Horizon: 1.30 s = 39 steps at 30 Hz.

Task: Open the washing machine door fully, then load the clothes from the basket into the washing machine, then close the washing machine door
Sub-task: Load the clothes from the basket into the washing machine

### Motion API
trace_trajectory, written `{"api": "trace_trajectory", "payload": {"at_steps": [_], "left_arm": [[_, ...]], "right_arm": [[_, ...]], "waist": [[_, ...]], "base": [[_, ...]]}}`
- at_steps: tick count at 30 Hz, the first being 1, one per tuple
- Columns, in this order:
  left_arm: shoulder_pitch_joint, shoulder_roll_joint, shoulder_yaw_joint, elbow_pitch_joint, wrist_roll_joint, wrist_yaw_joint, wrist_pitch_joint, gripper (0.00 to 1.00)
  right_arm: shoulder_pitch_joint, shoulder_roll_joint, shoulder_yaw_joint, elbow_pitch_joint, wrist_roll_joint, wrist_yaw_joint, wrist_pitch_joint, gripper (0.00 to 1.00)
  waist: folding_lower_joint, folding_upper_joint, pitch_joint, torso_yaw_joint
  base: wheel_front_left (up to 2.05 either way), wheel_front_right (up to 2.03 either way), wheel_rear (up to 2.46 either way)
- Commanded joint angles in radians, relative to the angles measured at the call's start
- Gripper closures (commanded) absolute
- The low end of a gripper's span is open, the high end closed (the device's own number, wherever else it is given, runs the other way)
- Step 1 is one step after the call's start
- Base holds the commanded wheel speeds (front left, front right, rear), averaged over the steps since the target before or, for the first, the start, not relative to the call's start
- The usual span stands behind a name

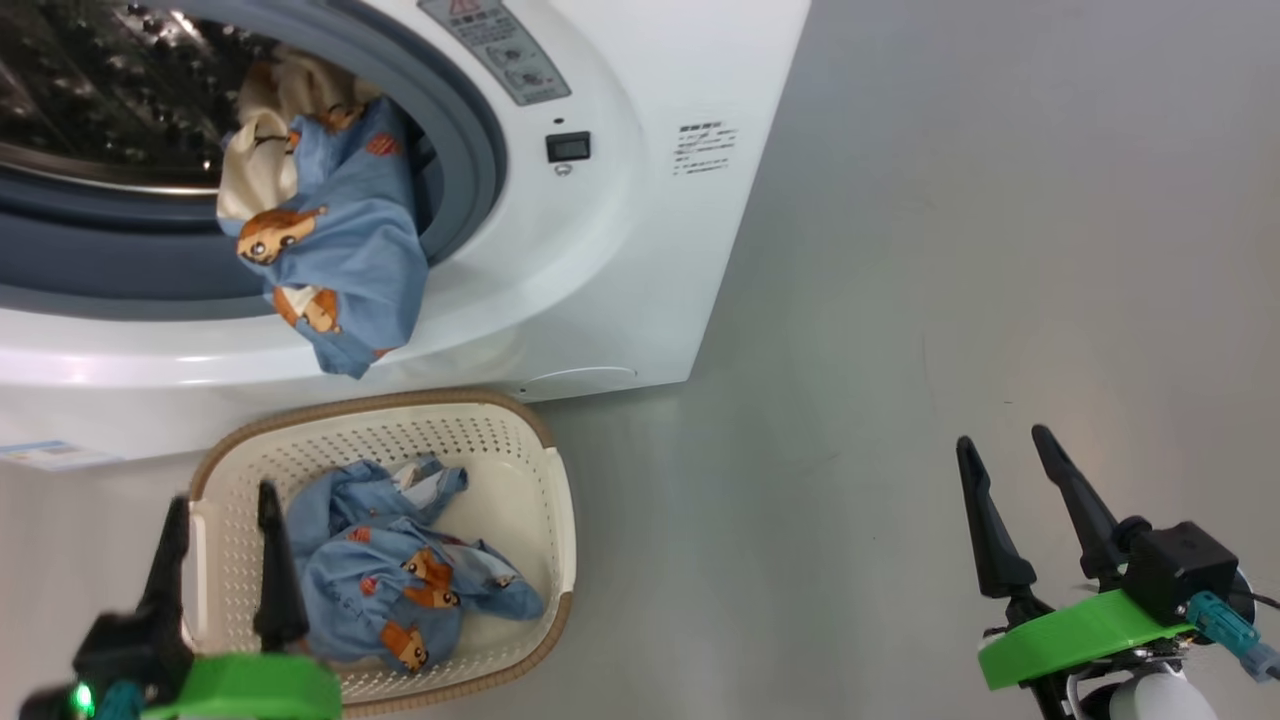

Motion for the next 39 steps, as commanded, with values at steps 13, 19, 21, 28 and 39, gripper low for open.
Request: {"api": "trace_trajectory", "payload": {"at_steps": [13,19,21,28,39], "left_arm": [[0.133,0.009,0.040,-0.148,-0.066,0.071,-0.005,0.00],[0.151,0.008,0.020,-0.188,-0.076,0.081,-0.005,0.00],[0.157,0.008,0.013,-0.198,-0.077,0.085,-0.005,0.00],[0.169,0.008,-0.001,-0.224,-0.083,0.095,-0.003,0.00],[0.119,0.013,-0.021,-0.241,-0.100,0.089,0.046,0.00]], "right_arm": [[0.024,-0.008,0.001,-0.029,-0.011,0.001,-0.005,0.00],[0.023,-0.007,0.001,-0.028,-0.010,0.001,-0.005,0.00],[0.023,-0.006,0.002,-0.028,-0.010,0.001,-0.005,0.00],[0.019,-0.003,0.002,-0.026,-0.007,0.001,-0.005,0.00],[0.003,0.007,0.018,-0.023,-0.002,0.001,-0.005,0.00]], "waist": [[0.0000,0.0000,0.000,-0.017],[0.0000,0.0000,-0.001,-0.019],[0.0000,0.0000,-0.001,-0.021],[0.0000,0.0000,0.005,-0.028],[0.0000,0.0000,0.024,-0.055]], "base": [[0.00,0.00,0.00],[0.00,0.00,0.00],[0.00,0.00,0.00],[0.00,0.00,0.00],[0.00,0.00,0.00]]}}
